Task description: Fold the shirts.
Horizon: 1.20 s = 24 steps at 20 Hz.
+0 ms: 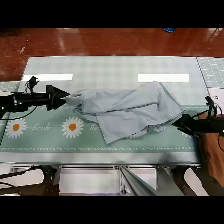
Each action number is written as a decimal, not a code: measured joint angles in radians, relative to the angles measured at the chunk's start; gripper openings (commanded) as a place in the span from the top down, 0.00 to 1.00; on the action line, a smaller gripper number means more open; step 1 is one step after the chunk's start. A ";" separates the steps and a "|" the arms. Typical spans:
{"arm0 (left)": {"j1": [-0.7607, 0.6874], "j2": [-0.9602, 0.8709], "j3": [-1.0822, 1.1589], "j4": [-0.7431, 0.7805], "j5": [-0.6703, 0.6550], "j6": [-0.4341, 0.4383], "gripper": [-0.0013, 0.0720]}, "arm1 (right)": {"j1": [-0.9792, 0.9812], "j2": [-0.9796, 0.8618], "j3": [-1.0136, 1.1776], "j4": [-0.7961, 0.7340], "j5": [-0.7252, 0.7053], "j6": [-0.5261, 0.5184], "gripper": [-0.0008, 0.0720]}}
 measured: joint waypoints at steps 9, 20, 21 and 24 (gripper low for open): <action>-0.157 -0.135 0.134 -0.023 -0.011 0.056 0.96 | 0.122 0.031 -0.084 0.051 0.031 0.016 0.43; -0.185 -0.148 0.156 0.013 -0.029 0.077 0.96 | 0.795 -0.099 -0.131 0.364 -0.360 0.208 0.43; -0.185 -0.148 0.156 0.013 -0.030 0.078 0.96 | 0.824 -0.127 -0.132 0.395 -0.386 0.206 0.43; -0.185 -0.148 0.156 0.015 -0.032 0.079 0.96 | 0.869 -0.203 -0.132 0.497 -0.437 0.160 0.43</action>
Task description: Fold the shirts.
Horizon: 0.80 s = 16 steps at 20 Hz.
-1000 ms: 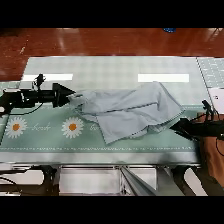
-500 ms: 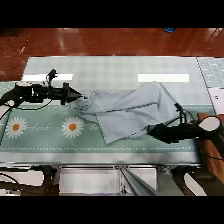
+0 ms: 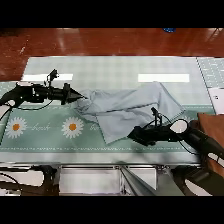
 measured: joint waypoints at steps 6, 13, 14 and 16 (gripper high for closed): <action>0.000 0.000 0.000 0.000 0.000 0.000 0.96 | 0.123 -0.155 0.057 0.192 -0.074 -0.093 0.43; 0.000 0.000 0.000 0.000 0.000 0.000 0.96 | 0.200 -0.324 0.317 0.237 -0.122 -0.187 0.96; 0.000 0.000 0.000 0.000 -0.001 0.000 0.96 | 0.184 -0.331 0.362 0.237 -0.095 -0.214 0.96; 0.000 0.003 0.002 0.000 -0.003 -0.001 0.96 | 0.129 -0.334 0.451 0.208 -0.031 -0.248 0.96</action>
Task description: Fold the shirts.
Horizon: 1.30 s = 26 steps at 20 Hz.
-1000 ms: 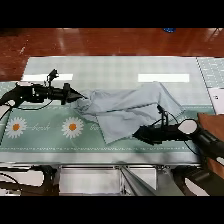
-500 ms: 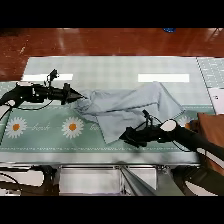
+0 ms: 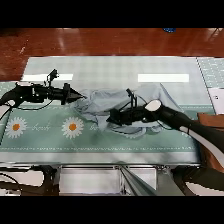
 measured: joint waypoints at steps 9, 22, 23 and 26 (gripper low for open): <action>0.109 0.177 0.262 -0.215 -0.040 -0.003 0.96 | -0.413 0.125 0.621 -0.287 0.350 0.045 0.96; 0.371 0.652 1.054 -0.010 0.034 -0.146 0.96 | -0.661 0.475 1.326 -0.577 0.539 0.095 0.96; 0.382 0.697 1.051 0.044 0.036 -0.156 0.96 | -0.663 0.510 1.332 -0.604 0.562 0.096 0.96; 0.359 0.827 1.048 0.203 0.052 -0.175 0.96 | -0.666 0.608 1.340 -0.693 0.661 0.121 0.96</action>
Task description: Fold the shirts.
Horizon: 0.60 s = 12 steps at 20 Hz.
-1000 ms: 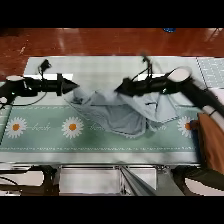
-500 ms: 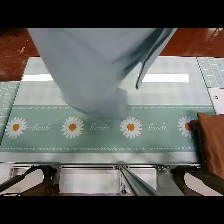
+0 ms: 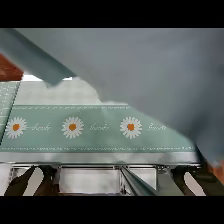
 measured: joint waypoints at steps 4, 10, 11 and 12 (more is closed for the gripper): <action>-0.177 0.118 -0.002 0.220 0.002 -0.039 0.96 | -0.002 0.073 0.003 -0.076 0.164 0.049 0.96; -0.391 0.153 -0.101 0.454 -0.015 -0.116 0.96 | -0.002 0.099 -0.158 -0.087 0.332 0.102 0.96; -0.403 0.143 -0.149 0.472 -0.018 -0.121 0.96 | -0.002 0.100 -0.227 -0.075 0.337 0.101 0.96; -0.411 0.126 -0.201 0.484 -0.018 -0.125 0.96 | -0.002 0.100 -0.299 -0.062 0.330 0.096 0.96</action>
